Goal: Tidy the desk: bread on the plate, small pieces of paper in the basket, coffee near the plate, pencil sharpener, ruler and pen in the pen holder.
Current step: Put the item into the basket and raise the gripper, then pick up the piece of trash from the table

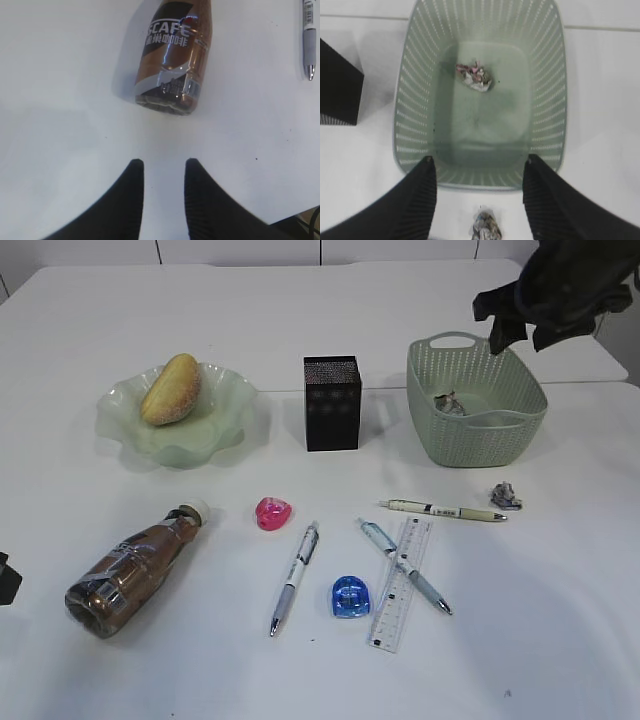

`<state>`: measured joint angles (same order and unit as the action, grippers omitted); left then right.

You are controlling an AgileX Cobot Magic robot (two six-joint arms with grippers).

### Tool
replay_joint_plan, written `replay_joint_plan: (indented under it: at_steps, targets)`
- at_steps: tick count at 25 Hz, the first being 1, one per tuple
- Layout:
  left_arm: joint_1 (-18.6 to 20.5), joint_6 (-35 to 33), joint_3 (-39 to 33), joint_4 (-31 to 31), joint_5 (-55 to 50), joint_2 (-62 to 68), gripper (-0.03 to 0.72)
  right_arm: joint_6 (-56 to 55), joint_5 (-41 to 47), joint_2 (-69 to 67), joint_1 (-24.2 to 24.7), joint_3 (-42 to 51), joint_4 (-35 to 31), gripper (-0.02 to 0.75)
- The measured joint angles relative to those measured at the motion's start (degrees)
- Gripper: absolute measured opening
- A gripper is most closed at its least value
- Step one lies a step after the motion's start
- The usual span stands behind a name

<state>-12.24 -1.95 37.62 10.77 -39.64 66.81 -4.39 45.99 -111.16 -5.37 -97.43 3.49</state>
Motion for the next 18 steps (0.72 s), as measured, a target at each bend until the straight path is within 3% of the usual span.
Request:
replay_joint_plan:
  at_steps: [10, 14, 18]
  targets:
    - [0.00, 0.10, 0.00, 0.00, 0.00, 0.00, 0.192, 2.86, 13.24, 2.34, -0.12, 0.63, -4.46, 0.415]
    - [0.00, 0.10, 0.00, 0.00, -0.11, 0.00, 0.192, 4.39, 12.96, 3.05, -0.12, 5.25, -5.83, 0.414]
    - [0.00, 0.10, 0.00, 0.00, -0.22, 0.00, 0.194, 4.39, 7.81, 6.74, -0.12, 15.96, -6.56, 0.414]
